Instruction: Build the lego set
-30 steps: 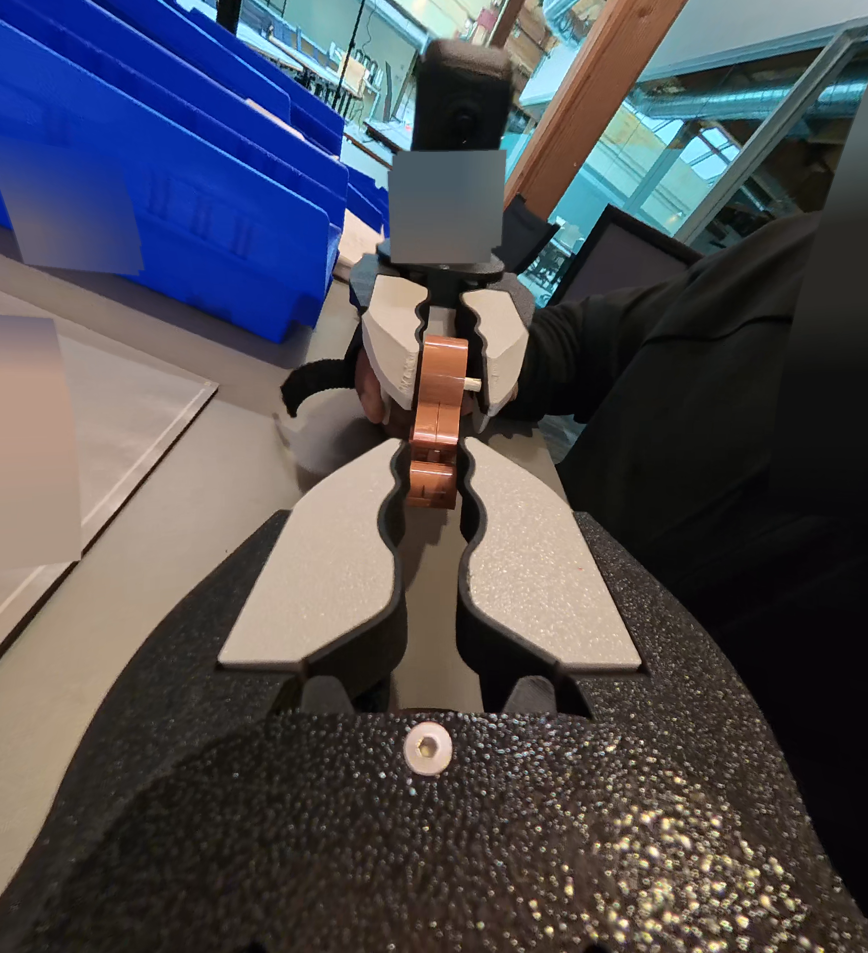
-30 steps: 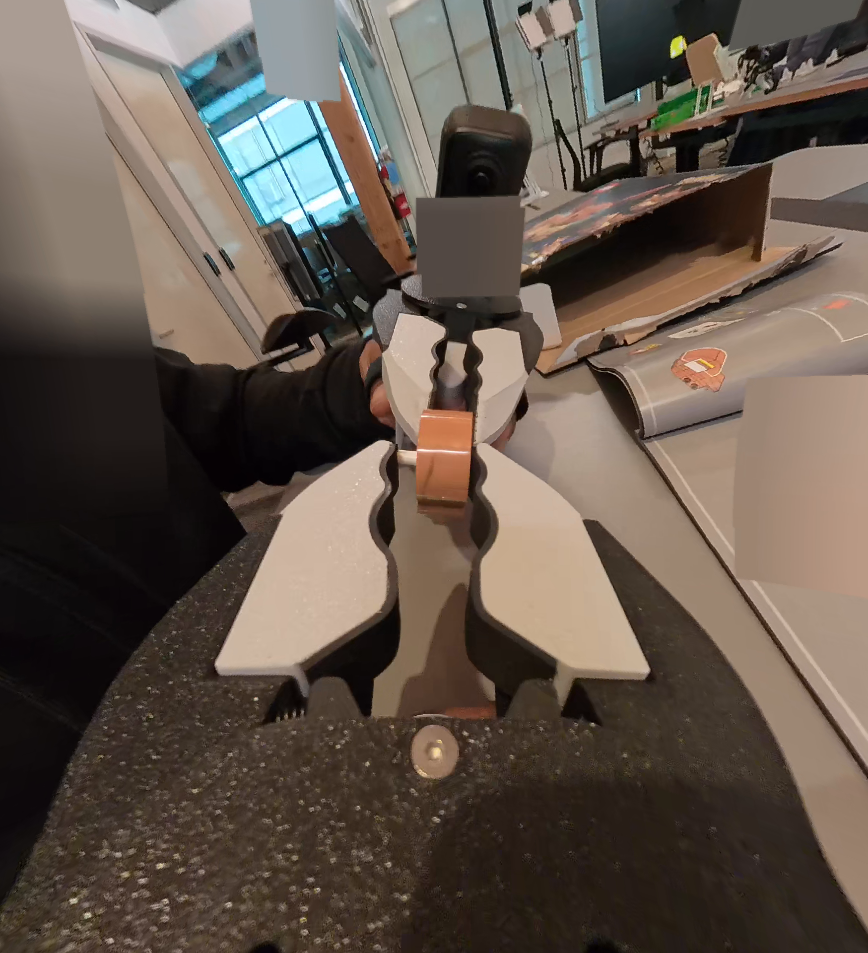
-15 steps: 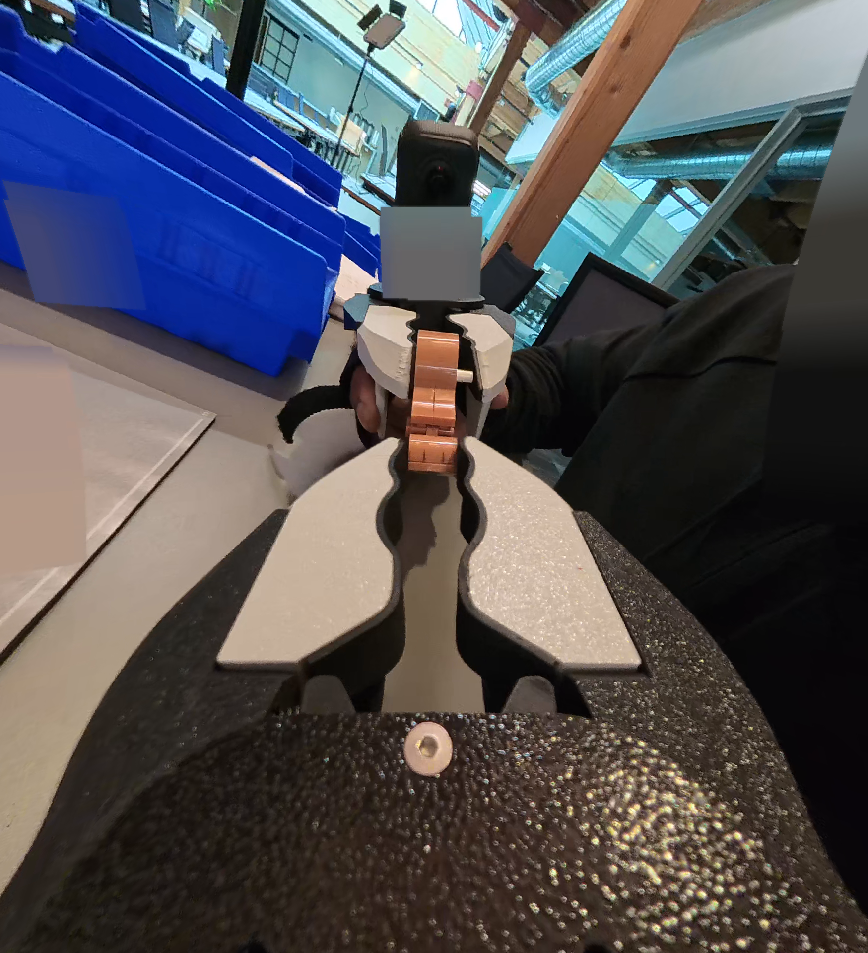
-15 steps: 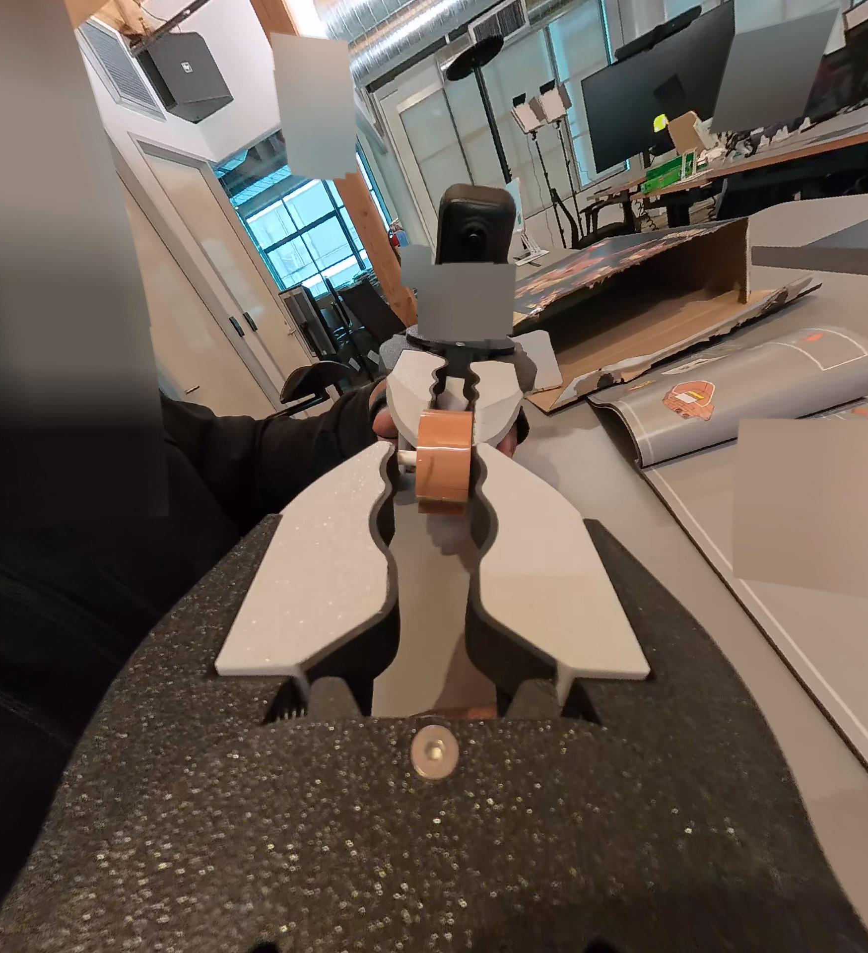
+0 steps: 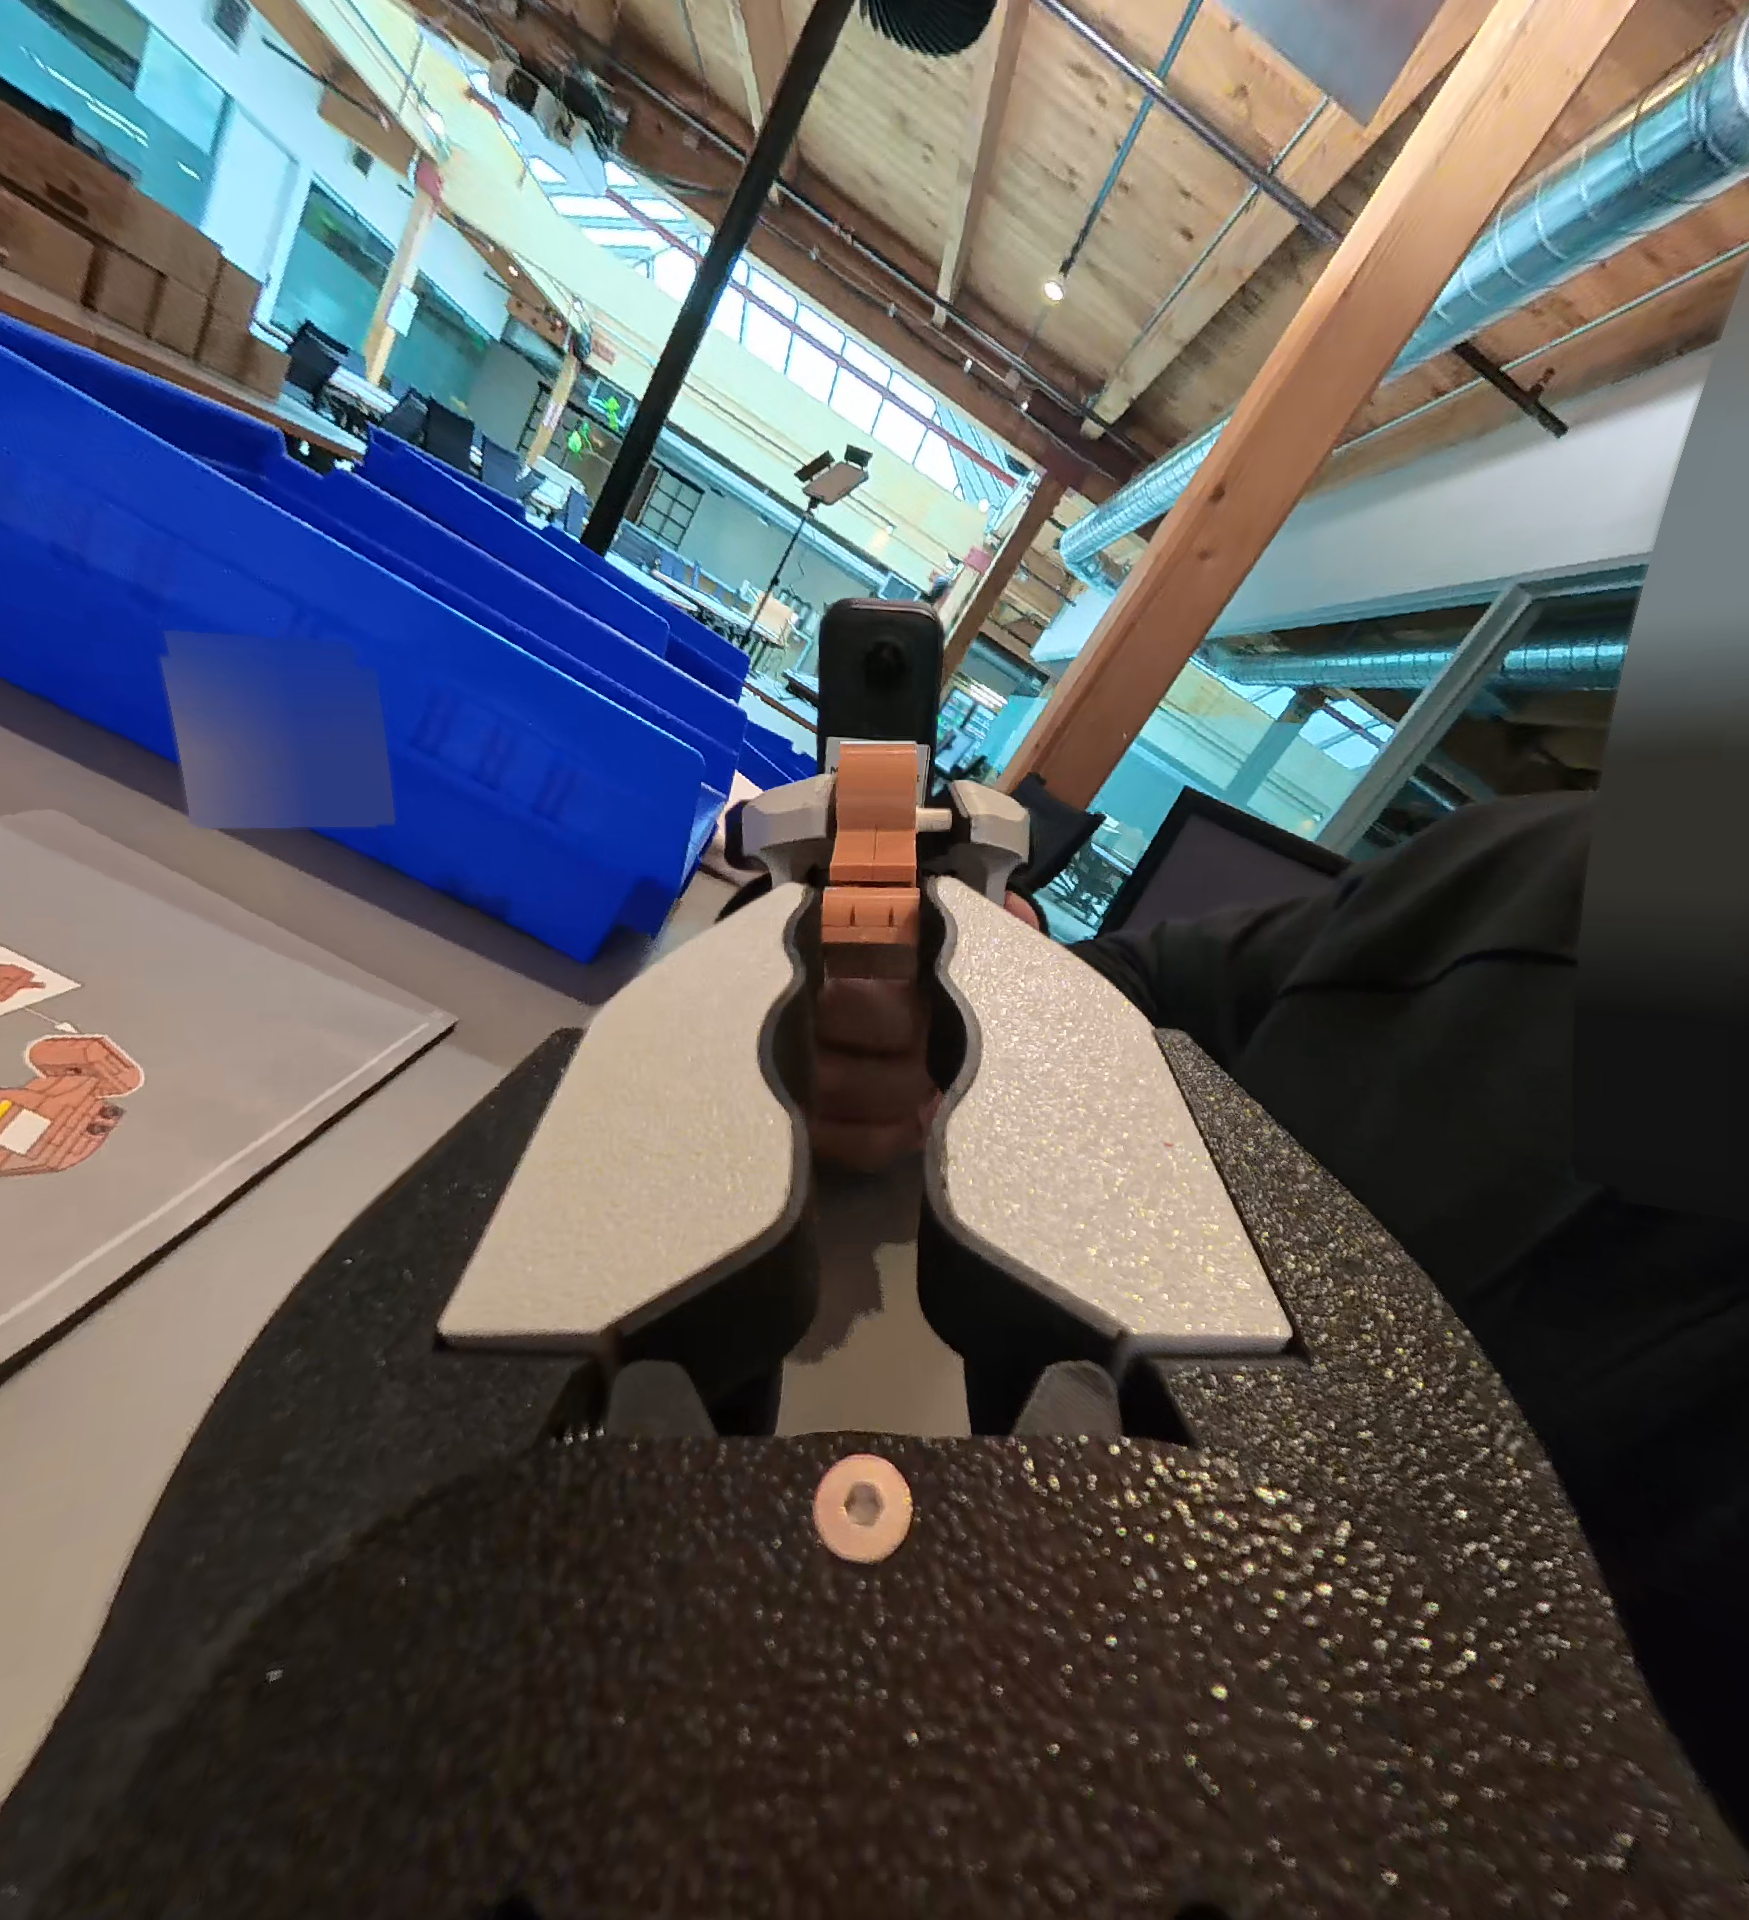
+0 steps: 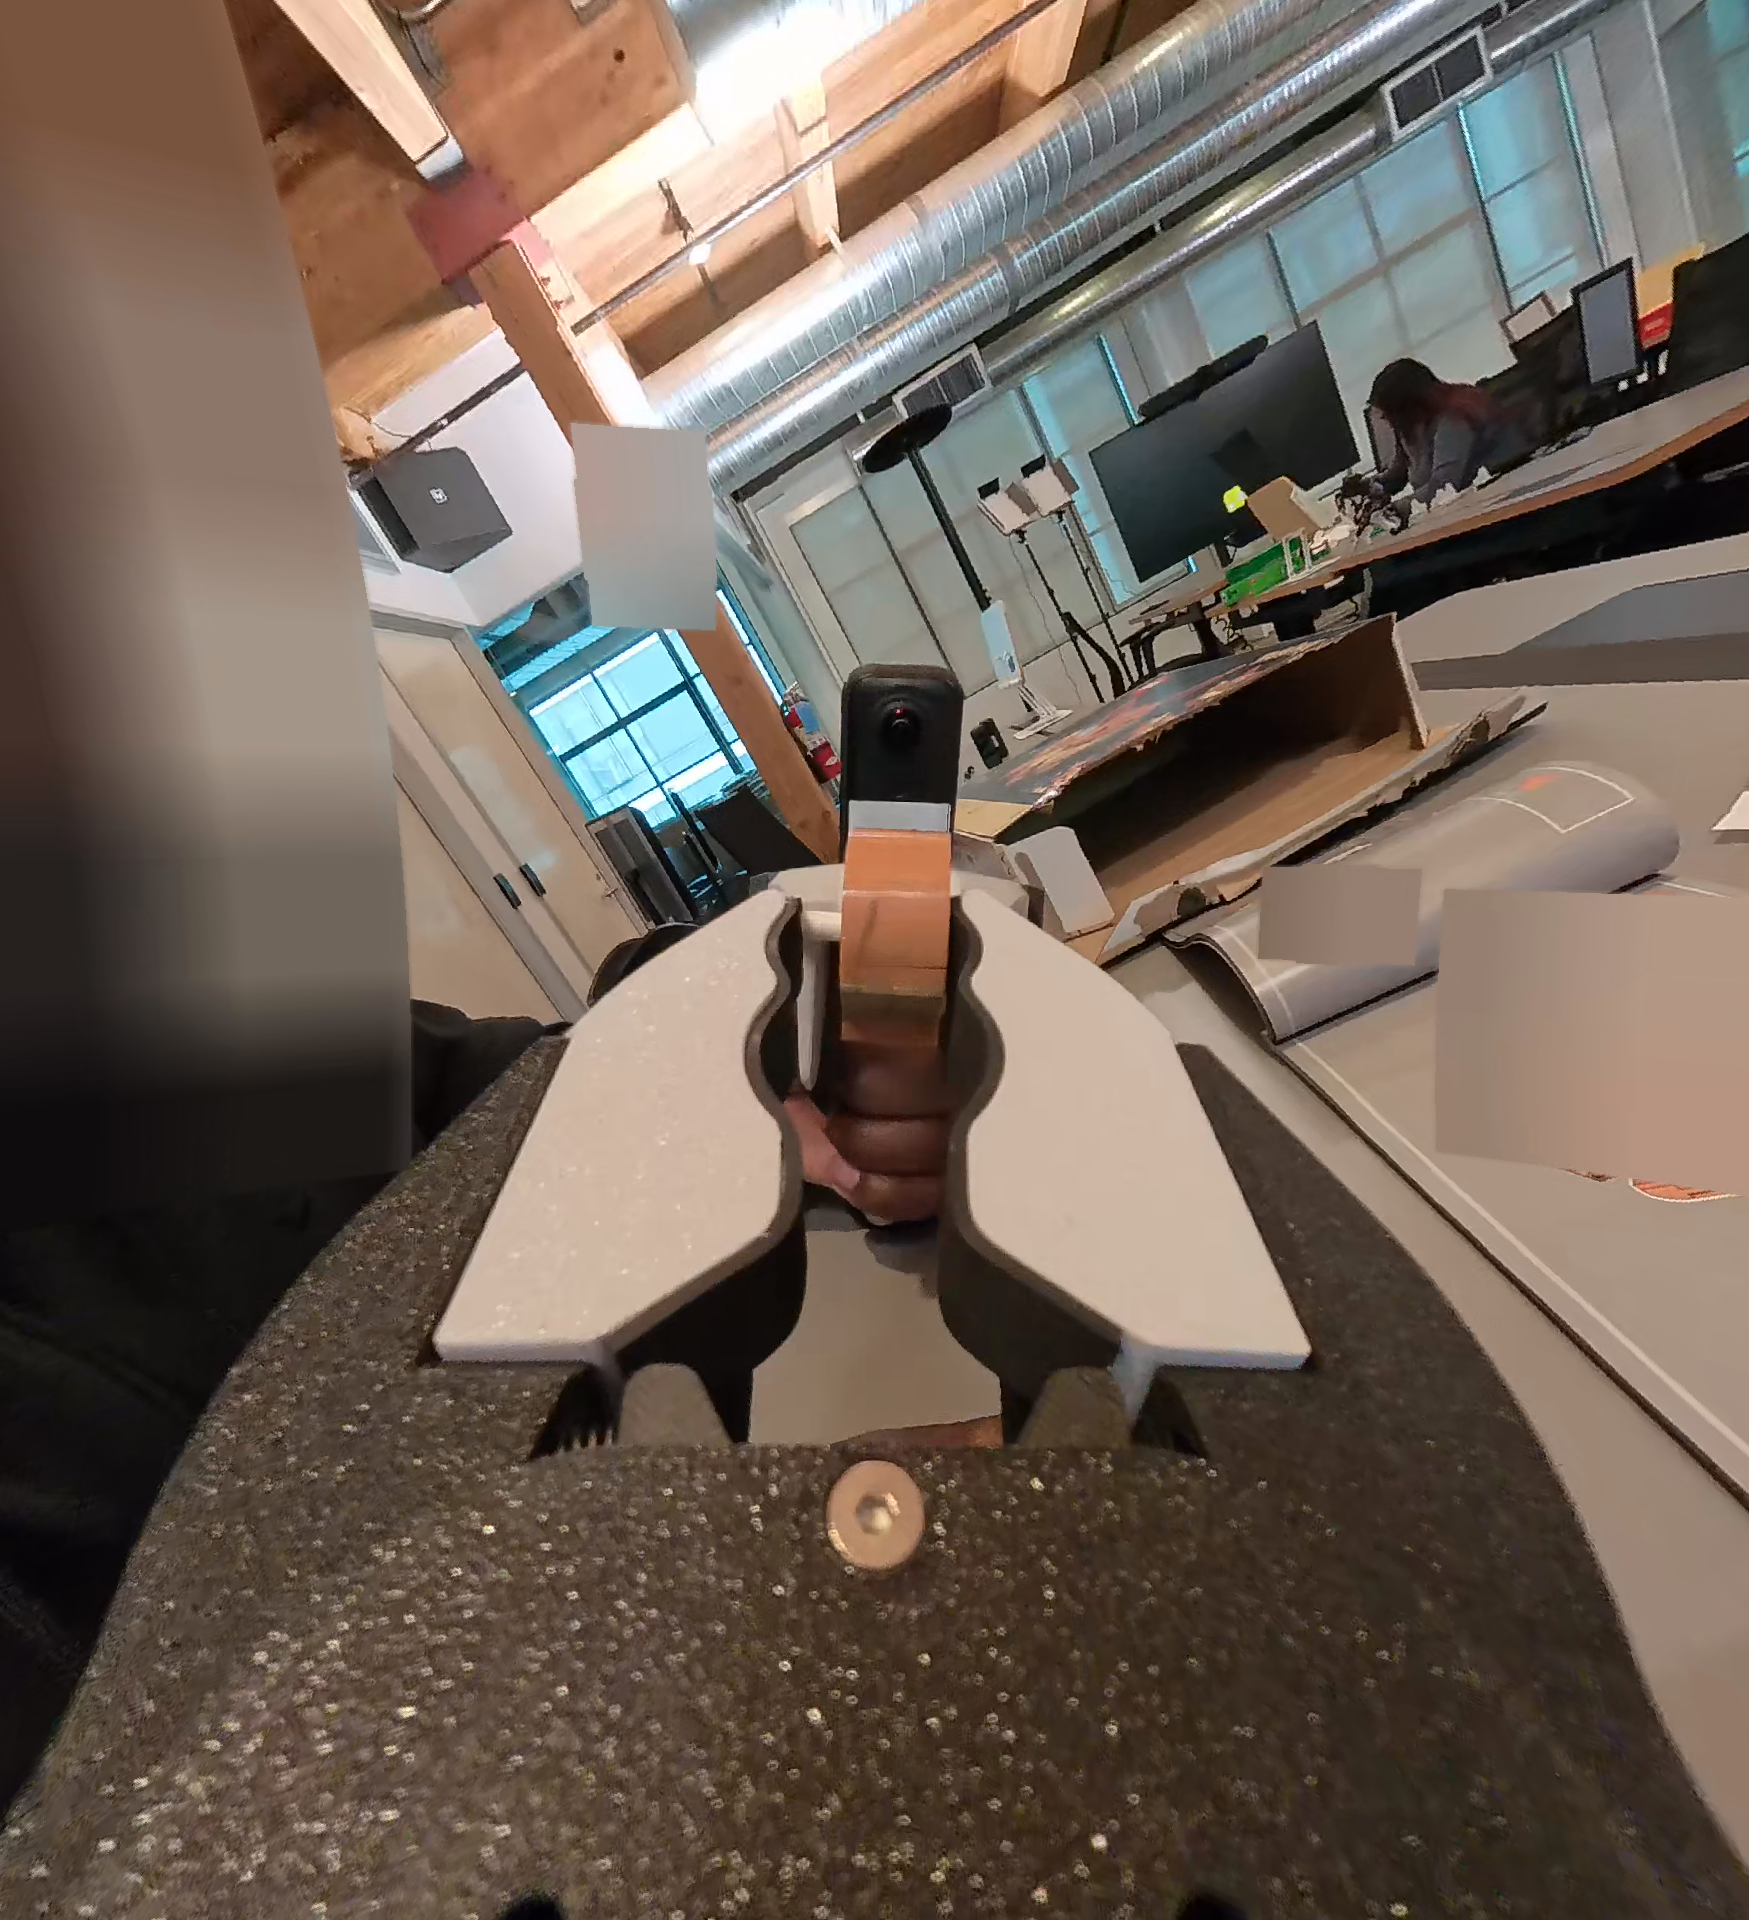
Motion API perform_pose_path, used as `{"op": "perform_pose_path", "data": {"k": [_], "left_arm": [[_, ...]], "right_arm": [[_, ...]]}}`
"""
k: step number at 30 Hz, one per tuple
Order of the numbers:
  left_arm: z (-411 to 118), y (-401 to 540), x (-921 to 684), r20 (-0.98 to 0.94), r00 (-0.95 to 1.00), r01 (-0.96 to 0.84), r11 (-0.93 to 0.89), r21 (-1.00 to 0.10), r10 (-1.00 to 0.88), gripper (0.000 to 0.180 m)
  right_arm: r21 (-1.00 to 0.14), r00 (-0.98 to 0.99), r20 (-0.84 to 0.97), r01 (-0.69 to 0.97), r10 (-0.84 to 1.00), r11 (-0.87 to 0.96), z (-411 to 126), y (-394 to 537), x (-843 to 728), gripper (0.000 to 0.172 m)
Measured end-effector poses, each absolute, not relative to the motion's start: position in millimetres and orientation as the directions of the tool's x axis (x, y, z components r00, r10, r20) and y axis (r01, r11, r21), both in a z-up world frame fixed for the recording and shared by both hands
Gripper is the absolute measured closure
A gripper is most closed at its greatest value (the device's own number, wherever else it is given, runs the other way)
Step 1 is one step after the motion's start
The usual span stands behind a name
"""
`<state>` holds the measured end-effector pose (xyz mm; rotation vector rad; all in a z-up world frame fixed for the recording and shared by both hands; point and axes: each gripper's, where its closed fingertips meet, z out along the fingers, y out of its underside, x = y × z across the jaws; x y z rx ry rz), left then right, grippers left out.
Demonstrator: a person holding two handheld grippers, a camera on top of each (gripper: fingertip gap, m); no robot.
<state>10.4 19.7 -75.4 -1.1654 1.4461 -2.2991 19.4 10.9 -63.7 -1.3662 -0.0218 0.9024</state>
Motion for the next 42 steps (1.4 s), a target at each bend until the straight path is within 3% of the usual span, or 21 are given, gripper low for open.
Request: {"op": "perform_pose_path", "data": {"k": [4, 8, 14, 23, 35, 42], "left_arm": [[-76, 22, 10, 0.49, -0.669, -0.217, -0.485, -0.847, -0.558, 0.164], [-79, 24, 9, 0.416, -0.661, -0.194, -0.393, -0.899, -0.624, 0.163], [-87, 24, 8, 0.343, -0.646, -0.215, -0.268, -0.939, -0.682, 0.164], [-84, 22, 8, 0.388, -0.649, -0.211, -0.334, -0.919, -0.655, 0.163], [-103, 16, -1, 0.382, -0.667, -0.36, -0.172, -0.917, -0.64, 0.163], [-94, 20, 6, 0.467, -0.649, -0.312, -0.349, -0.884, -0.6, 0.163]], "right_arm": [[-0.858, 0.679, -0.475, -0.499, 0.56, -0.122, -70, 12, 18, 0.146], [-0.916, 0.747, -0.402, -0.319, 0.53, -0.245, -93, 14, 15, 0.135], [-0.951, 0.816, -0.288, -0.184, 0.501, -0.247, -101, 14, 14, 0.143], [-0.93, 0.792, -0.368, -0.308, 0.488, -0.201, -94, 15, 13, 0.152], [-0.935, 0.786, -0.315, -0.161, 0.532, -0.316, -109, 9, 6, 0.154], [-0.919, 0.767, -0.392, -0.3, 0.507, -0.256, -99, 13, 11, 0.154]]}}
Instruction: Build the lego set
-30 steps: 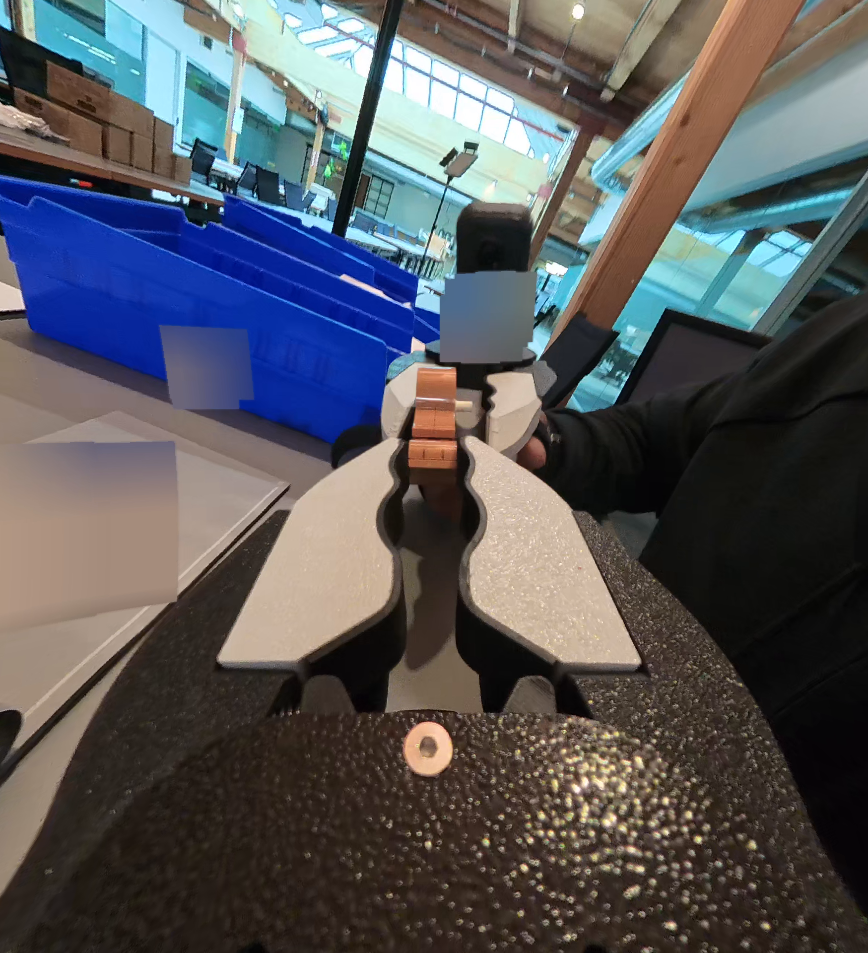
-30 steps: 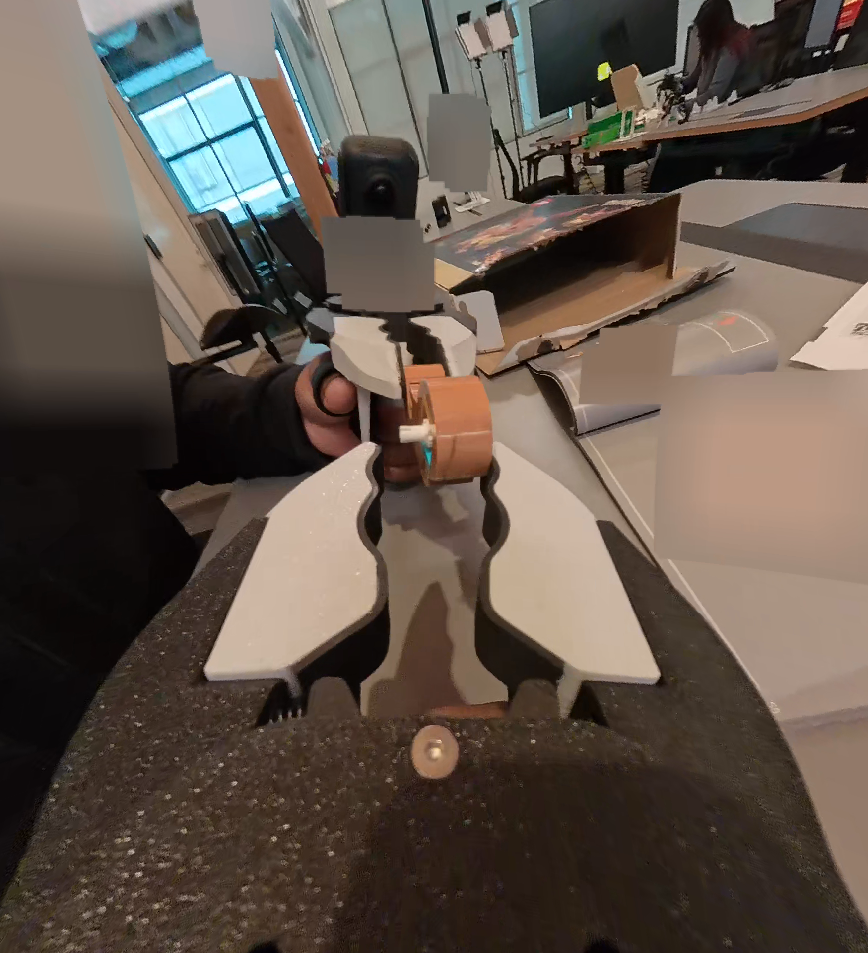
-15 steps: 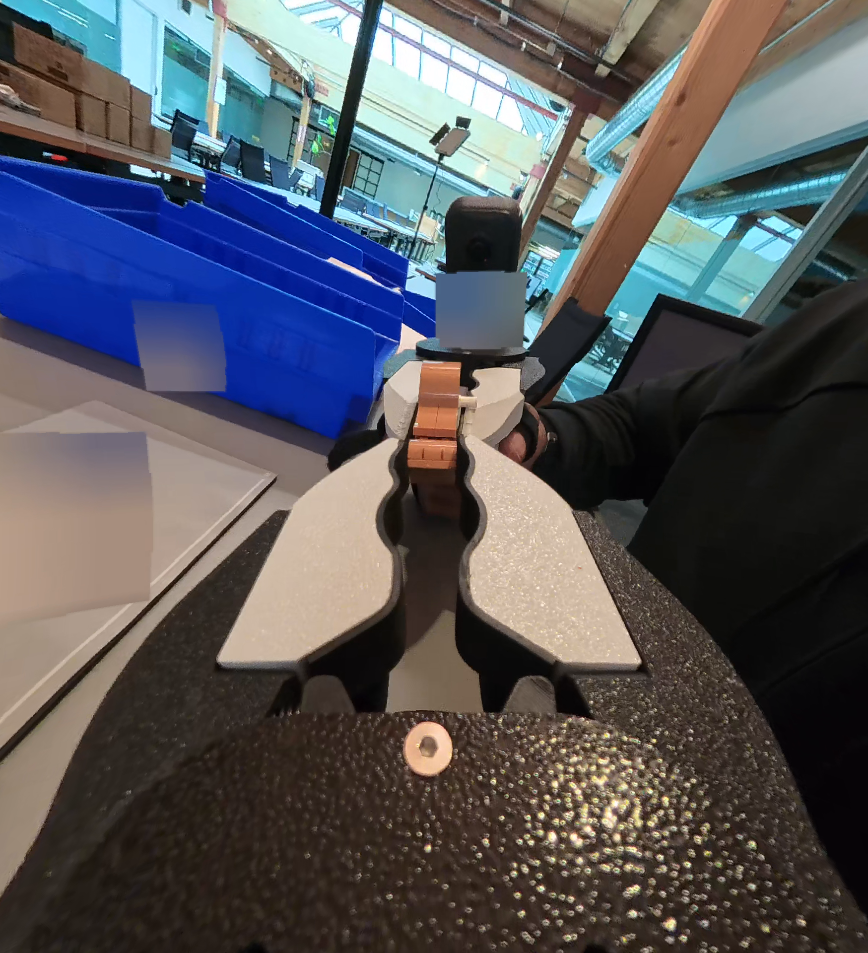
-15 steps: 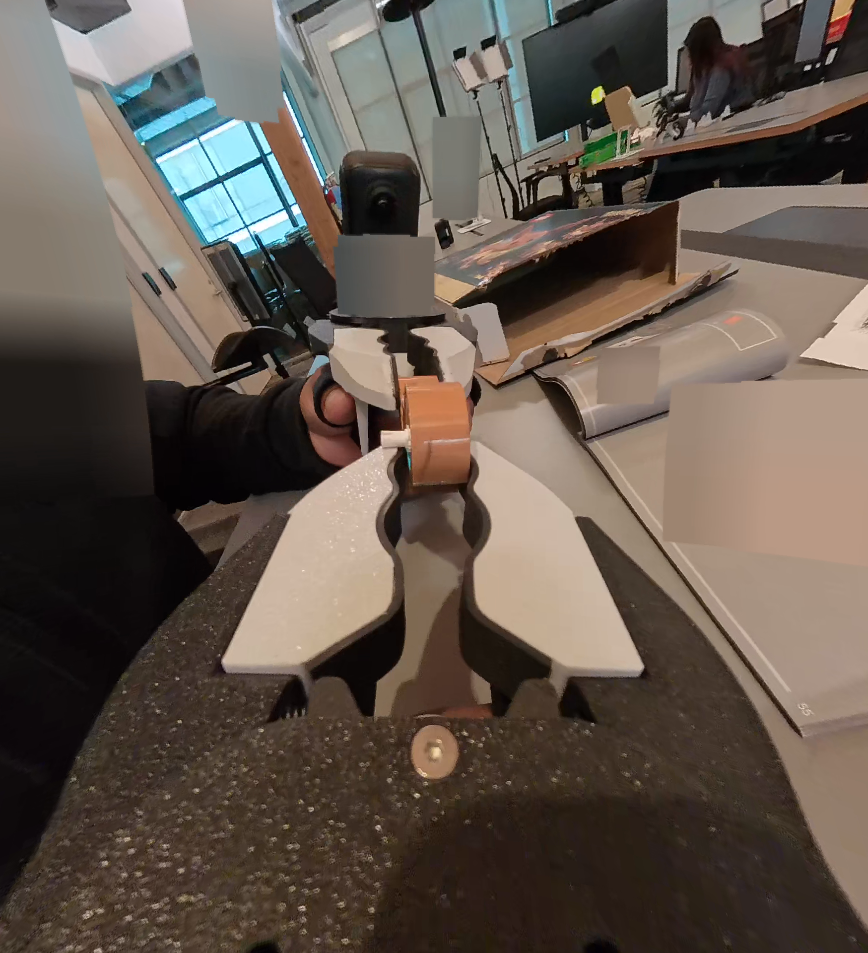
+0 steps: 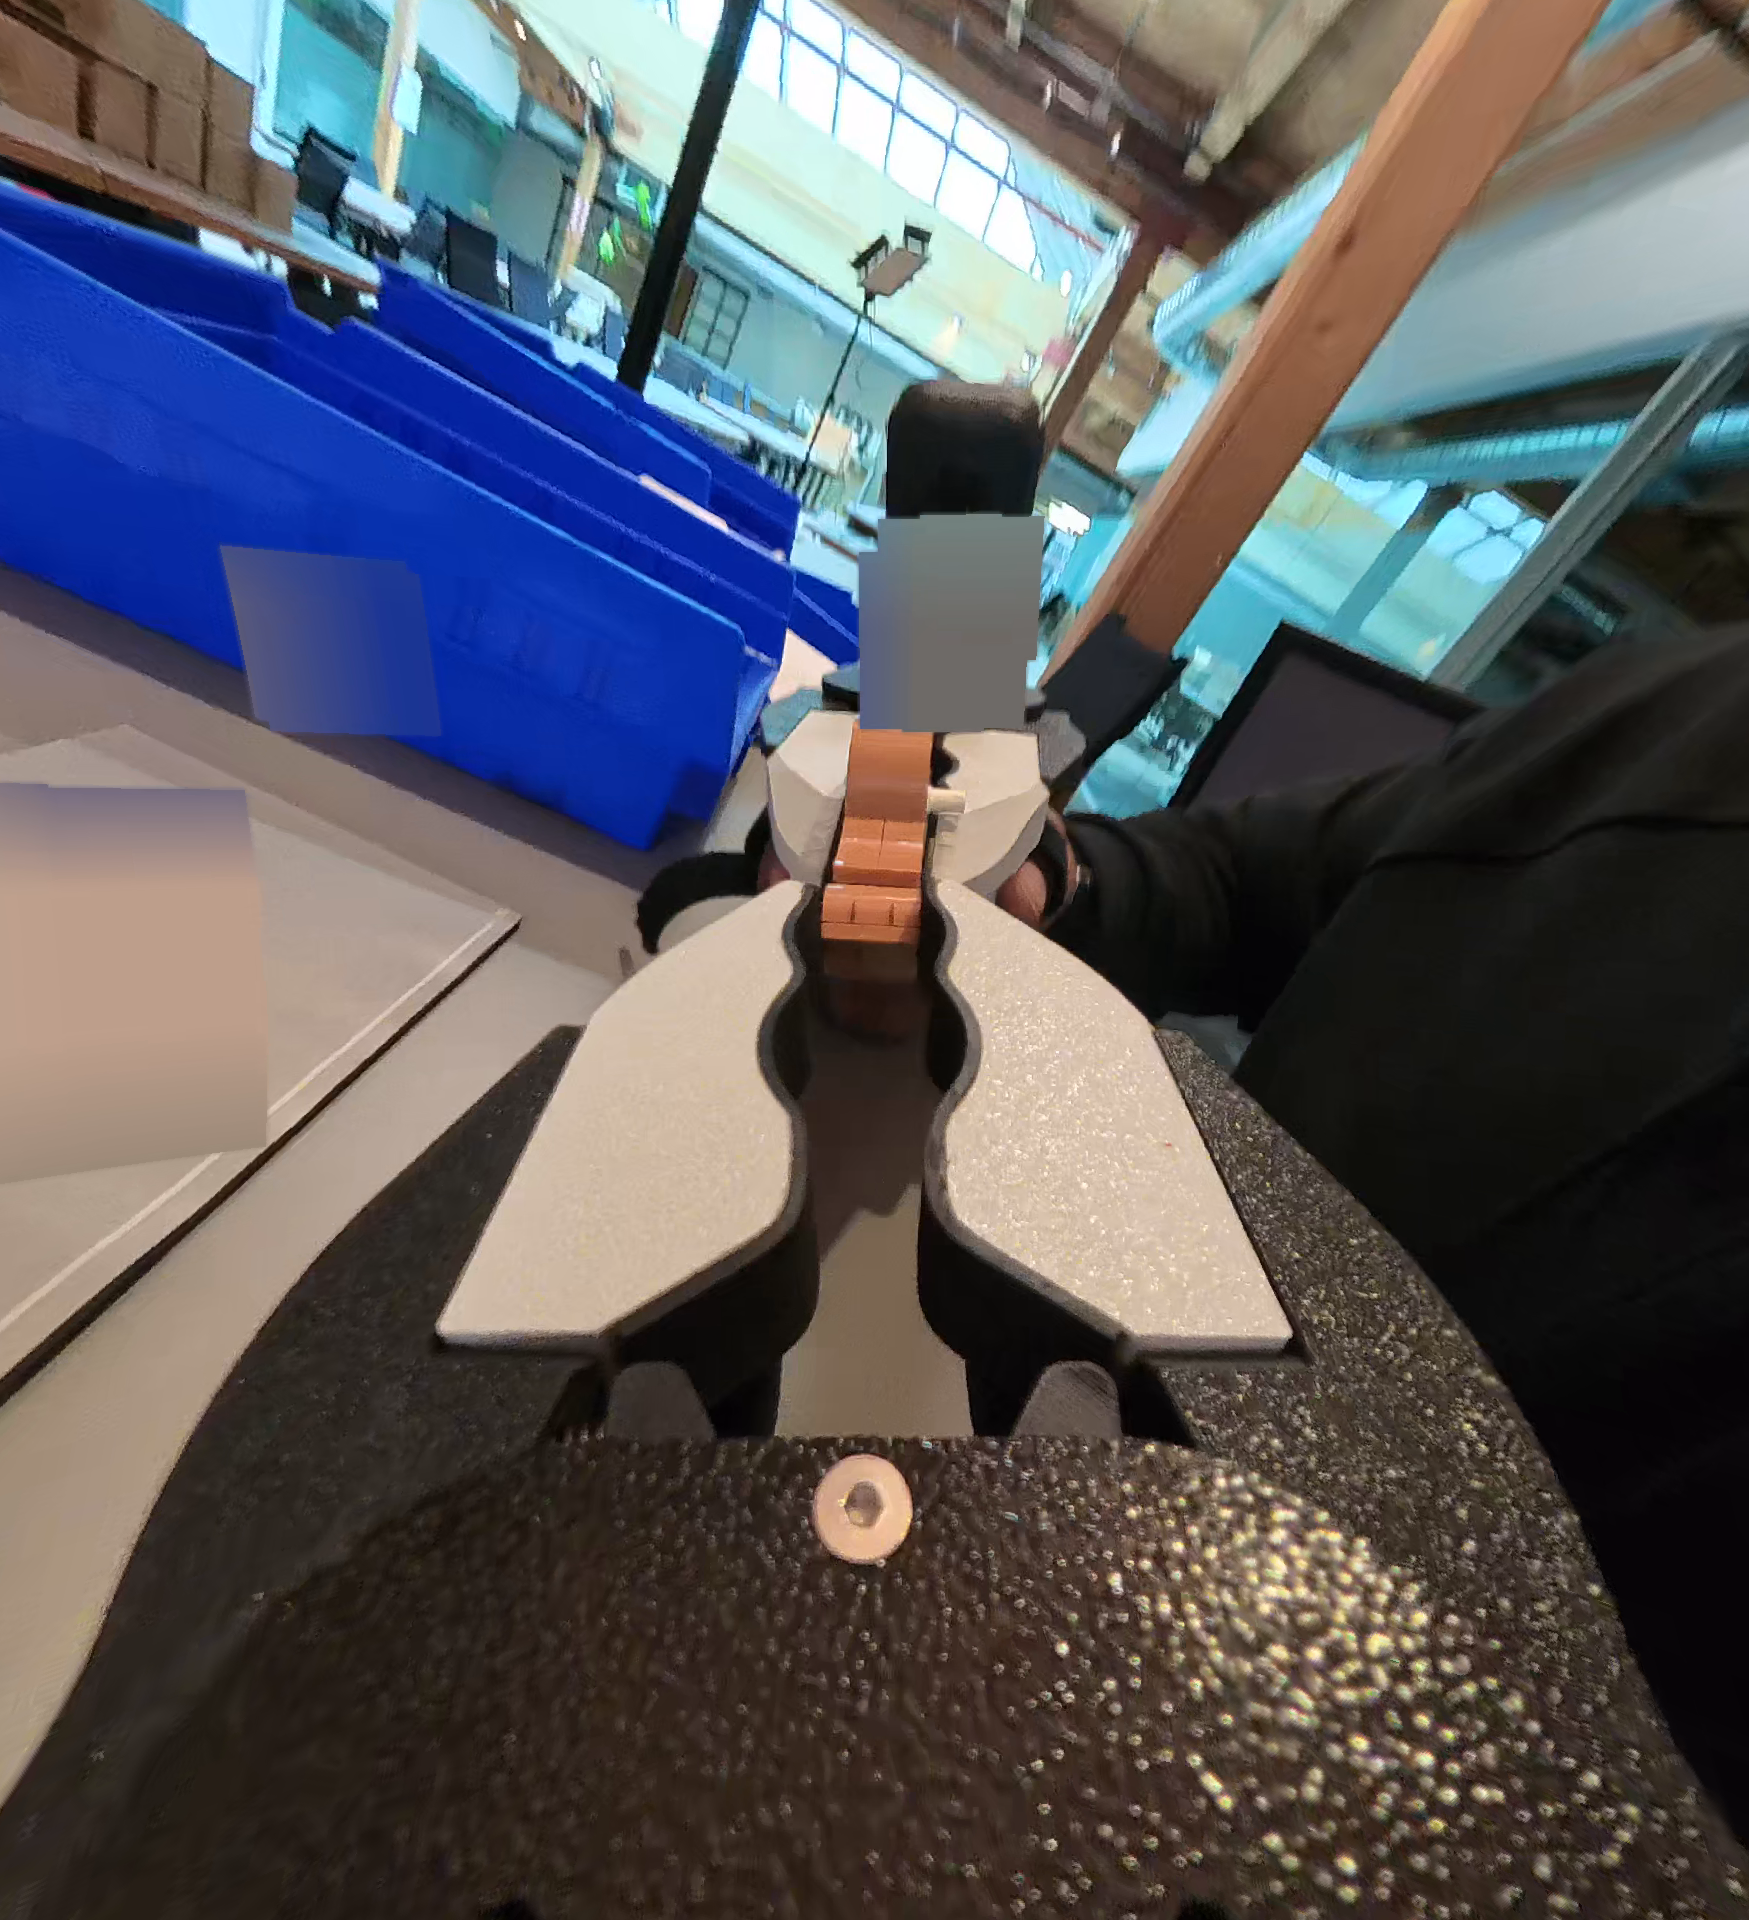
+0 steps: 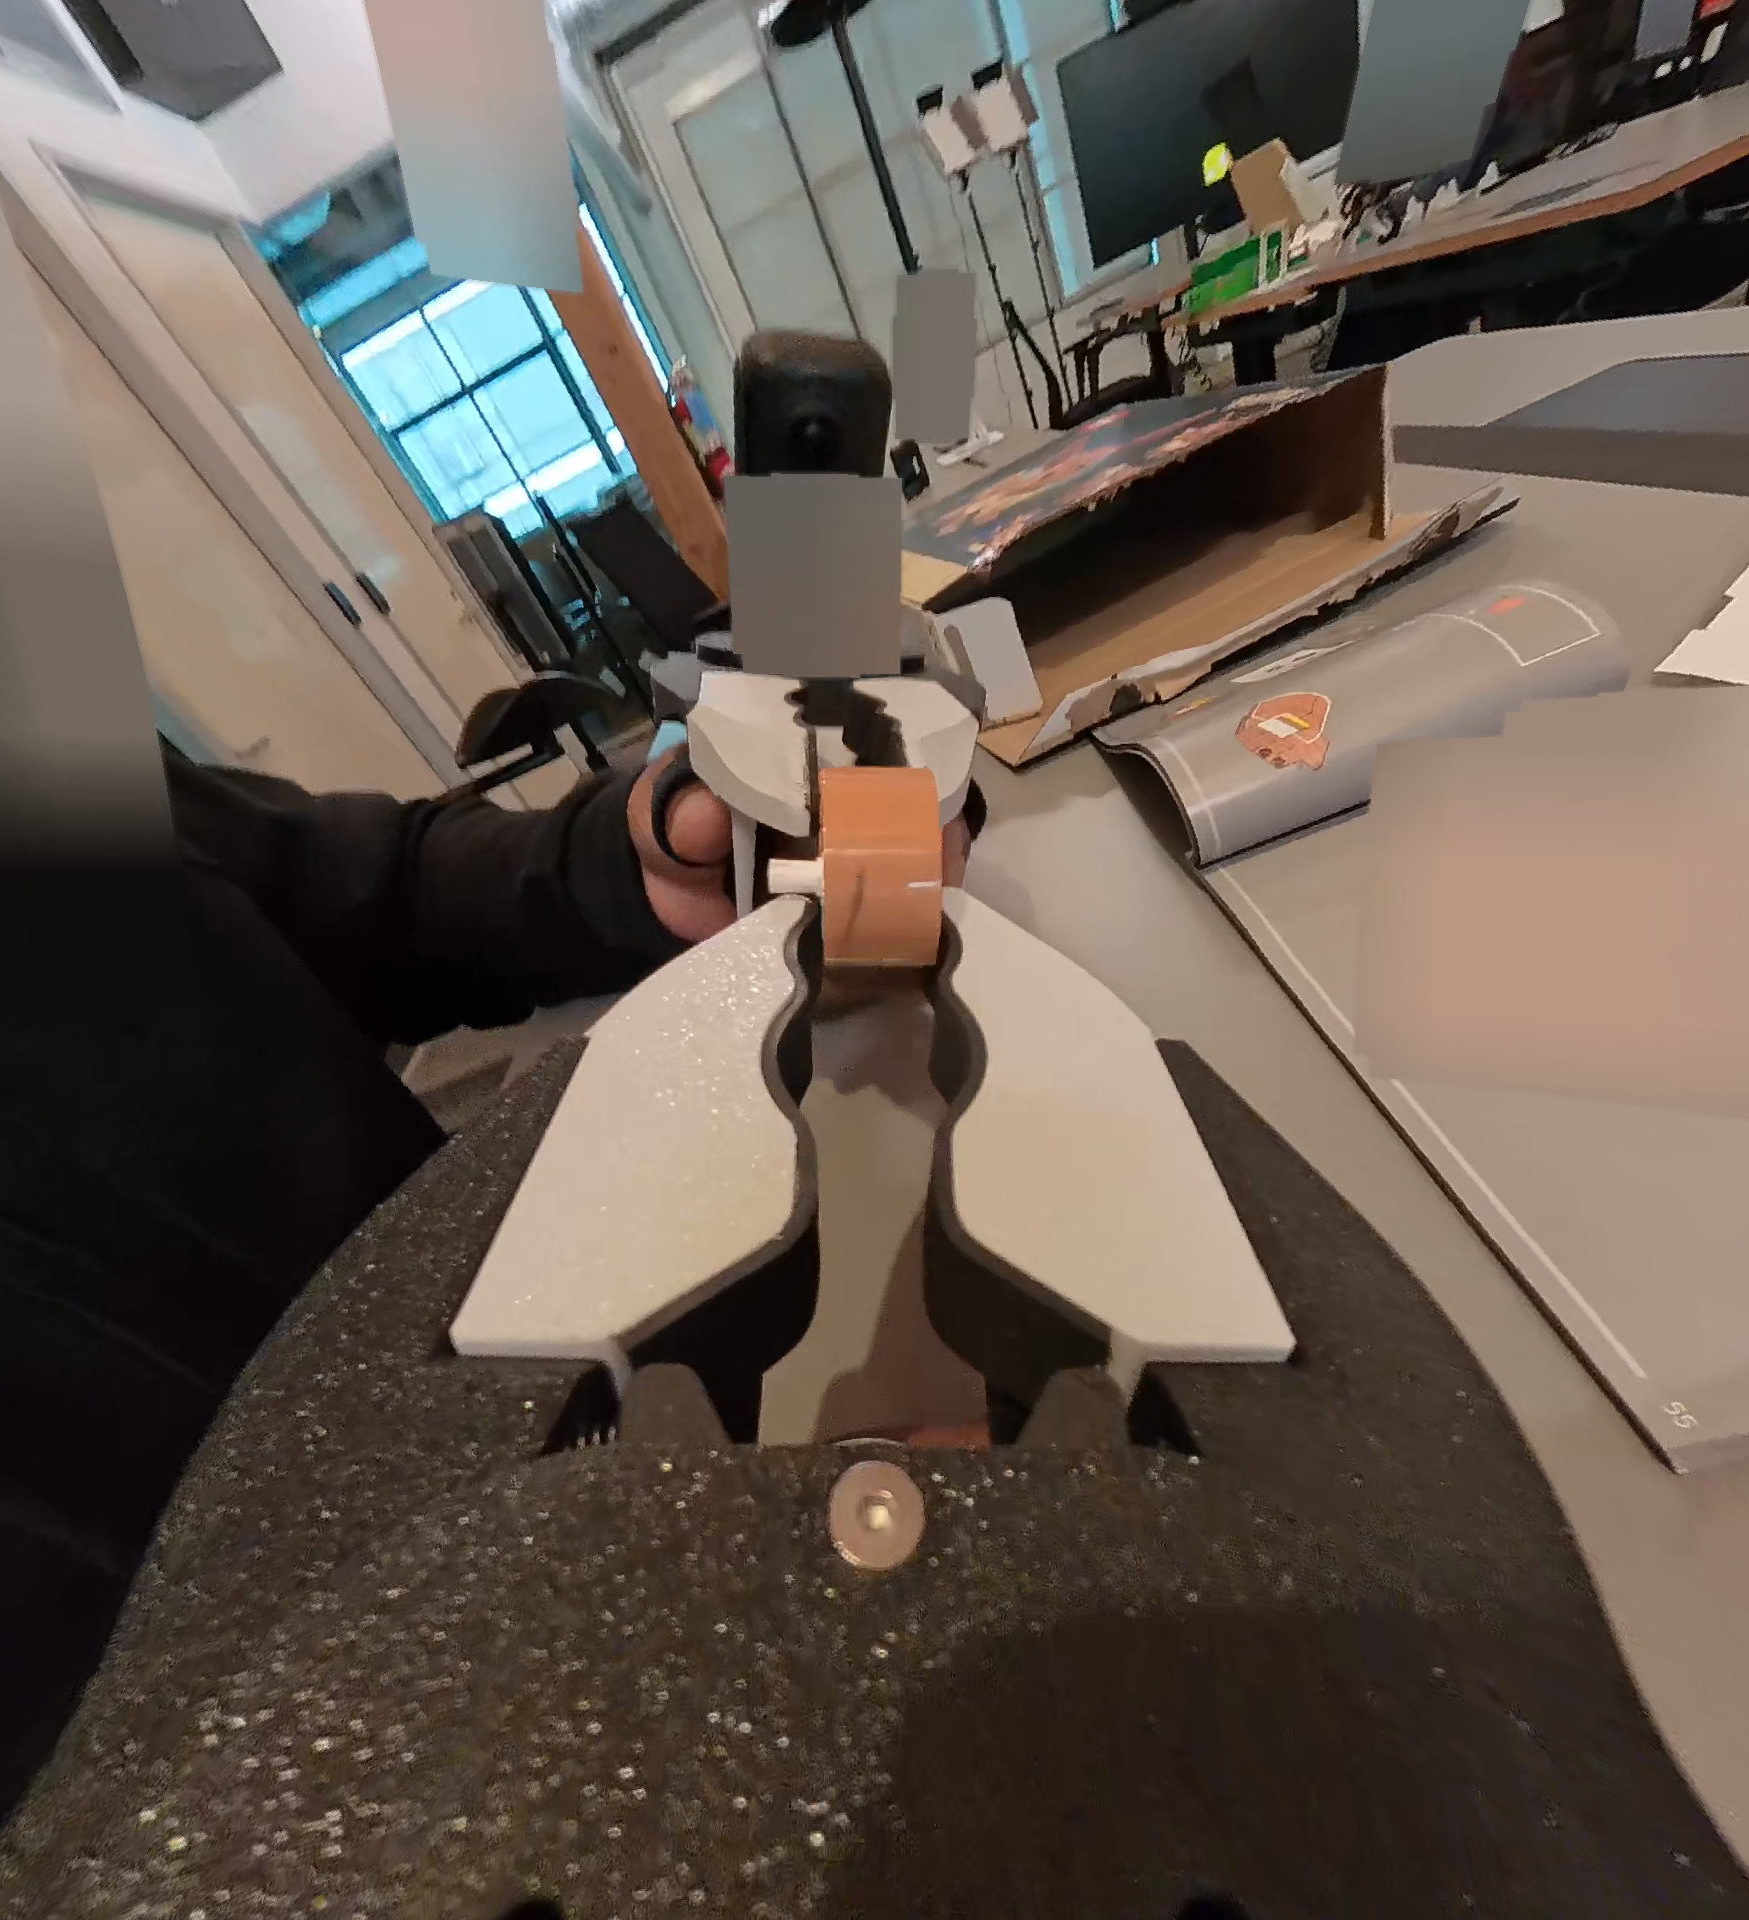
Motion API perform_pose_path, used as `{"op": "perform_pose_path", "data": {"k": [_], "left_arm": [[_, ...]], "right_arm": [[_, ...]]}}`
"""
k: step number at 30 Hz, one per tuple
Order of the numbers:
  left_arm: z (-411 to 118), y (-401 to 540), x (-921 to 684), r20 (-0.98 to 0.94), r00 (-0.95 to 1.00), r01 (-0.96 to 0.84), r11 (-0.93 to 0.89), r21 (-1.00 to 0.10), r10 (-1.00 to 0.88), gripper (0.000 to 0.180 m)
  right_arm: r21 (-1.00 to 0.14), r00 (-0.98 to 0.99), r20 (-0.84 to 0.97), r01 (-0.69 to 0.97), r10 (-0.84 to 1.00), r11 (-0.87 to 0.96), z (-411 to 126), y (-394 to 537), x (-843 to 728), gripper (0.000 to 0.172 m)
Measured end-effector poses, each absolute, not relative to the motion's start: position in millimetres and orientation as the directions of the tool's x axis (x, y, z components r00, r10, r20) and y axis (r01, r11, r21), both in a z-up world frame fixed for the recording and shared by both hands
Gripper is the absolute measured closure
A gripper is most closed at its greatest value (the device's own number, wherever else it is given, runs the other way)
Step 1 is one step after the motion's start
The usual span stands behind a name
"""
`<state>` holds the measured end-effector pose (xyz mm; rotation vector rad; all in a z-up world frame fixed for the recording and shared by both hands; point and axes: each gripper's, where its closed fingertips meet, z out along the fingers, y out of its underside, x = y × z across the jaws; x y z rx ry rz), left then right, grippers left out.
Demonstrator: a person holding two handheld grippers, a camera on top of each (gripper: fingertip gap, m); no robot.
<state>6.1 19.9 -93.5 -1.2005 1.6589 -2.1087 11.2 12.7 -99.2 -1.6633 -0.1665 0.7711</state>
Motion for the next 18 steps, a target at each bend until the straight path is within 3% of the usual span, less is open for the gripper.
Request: {"op": "perform_pose_path", "data": {"k": [8, 12, 18], "left_arm": [[-79, 19, 8, 0.475, -0.673, -0.231, -0.449, -0.863, -0.567, 0.163], [-74, 26, 3, 0.426, -0.692, -0.219, -0.393, -0.893, -0.582, 0.142], [-90, 11, -3, 0.314, -0.714, -0.234, -0.21, -0.949, -0.626, 0.139]], "right_arm": [[-0.912, 0.75, -0.408, -0.36, 0.521, -0.196, -87, 12, 11, 0.154], [-0.945, 0.779, -0.328, -0.26, 0.534, -0.2, -91, 7, 8, 0.154], [-0.968, 0.806, -0.228, -0.127, 0.546, -0.218, -98, 6, -5, 0.154]]}}
